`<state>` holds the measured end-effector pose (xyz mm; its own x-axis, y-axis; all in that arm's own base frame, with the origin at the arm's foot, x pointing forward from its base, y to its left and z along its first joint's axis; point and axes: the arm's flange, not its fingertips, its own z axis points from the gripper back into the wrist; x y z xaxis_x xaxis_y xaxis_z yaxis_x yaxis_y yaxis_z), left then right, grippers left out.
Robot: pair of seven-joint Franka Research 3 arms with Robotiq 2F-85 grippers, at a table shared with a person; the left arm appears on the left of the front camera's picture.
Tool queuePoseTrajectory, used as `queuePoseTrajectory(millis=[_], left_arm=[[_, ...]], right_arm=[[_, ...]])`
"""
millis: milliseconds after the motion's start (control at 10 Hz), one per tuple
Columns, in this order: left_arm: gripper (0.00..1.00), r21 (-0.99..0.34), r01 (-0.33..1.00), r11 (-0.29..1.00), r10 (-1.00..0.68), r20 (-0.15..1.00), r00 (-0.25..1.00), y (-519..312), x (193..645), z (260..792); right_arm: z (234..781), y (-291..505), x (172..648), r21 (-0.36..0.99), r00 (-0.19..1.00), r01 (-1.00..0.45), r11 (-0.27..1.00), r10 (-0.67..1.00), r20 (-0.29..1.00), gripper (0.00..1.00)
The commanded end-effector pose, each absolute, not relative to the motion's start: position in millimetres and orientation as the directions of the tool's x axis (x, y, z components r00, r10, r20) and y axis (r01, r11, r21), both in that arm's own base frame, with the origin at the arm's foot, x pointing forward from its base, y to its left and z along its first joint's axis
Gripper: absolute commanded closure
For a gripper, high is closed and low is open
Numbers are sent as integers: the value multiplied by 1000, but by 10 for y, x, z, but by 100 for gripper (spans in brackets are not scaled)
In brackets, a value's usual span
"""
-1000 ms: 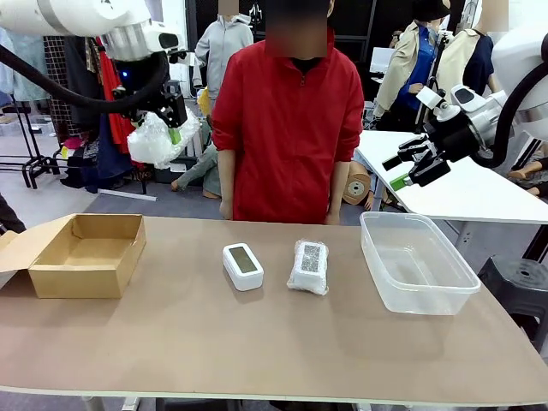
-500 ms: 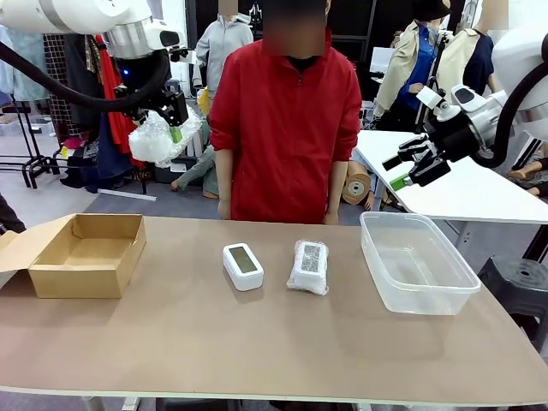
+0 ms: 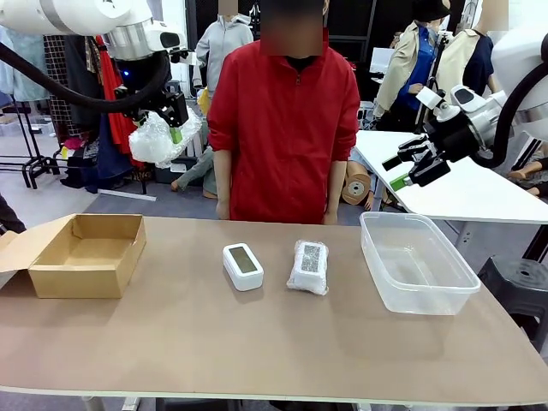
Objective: Separate and place wrapped and unwrapped clocks.
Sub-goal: If the picked Digital clock is wrapped, place it in the Package Box ; if not, place it in the Organizing box.
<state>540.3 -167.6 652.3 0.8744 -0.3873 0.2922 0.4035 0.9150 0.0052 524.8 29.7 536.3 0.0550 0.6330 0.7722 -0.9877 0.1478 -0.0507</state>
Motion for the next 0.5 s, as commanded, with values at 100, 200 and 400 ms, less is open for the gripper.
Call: queuePoseTrajectory(millis=[100, 200, 400], left_arm=[[89, 6, 397, 918, -381, 295, 876, -1656, 5368, 6543], [89, 6, 397, 918, -381, 295, 876, -1656, 5368, 6543], [89, 6, 397, 918, -381, 295, 876, -1656, 5368, 6543]], right_arm=[[5389, 295, 5237, -50, 52, -989, 142, 629, 776, 0], [5389, 295, 5237, -50, 52, -989, 142, 629, 776, 0], [5389, 295, 5237, -50, 52, -989, 142, 629, 776, 0]])
